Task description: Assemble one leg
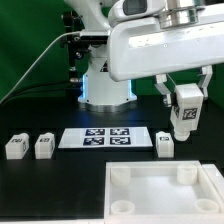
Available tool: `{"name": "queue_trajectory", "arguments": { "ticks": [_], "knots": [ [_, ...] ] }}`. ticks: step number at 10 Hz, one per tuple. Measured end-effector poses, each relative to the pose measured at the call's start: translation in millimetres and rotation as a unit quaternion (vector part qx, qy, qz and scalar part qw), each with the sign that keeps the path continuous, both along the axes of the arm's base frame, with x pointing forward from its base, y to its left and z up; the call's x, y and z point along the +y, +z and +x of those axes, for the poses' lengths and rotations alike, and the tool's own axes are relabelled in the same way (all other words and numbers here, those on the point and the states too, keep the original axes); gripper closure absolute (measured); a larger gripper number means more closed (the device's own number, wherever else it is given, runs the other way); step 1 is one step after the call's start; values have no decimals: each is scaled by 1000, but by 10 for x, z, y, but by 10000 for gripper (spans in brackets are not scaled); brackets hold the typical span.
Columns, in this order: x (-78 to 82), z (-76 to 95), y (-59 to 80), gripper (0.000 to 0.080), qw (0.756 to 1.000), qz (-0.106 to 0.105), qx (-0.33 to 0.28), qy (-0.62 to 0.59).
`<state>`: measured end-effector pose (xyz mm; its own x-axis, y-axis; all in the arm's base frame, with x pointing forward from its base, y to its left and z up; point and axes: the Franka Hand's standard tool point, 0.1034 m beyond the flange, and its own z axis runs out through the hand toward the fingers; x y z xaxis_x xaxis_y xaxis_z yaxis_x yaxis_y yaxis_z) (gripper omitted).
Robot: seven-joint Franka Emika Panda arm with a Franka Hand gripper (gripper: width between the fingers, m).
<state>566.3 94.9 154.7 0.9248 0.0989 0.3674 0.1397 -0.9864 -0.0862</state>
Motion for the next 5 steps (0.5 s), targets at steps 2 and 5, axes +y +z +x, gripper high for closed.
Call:
{"name": "queue_trajectory", "arguments": {
  "ticks": [2, 5],
  "knots": [
    [-91, -6, -17, 506, 994, -8, -108, -12],
    [-81, -10, -108, 506, 993, -8, -118, -14]
  ]
}}
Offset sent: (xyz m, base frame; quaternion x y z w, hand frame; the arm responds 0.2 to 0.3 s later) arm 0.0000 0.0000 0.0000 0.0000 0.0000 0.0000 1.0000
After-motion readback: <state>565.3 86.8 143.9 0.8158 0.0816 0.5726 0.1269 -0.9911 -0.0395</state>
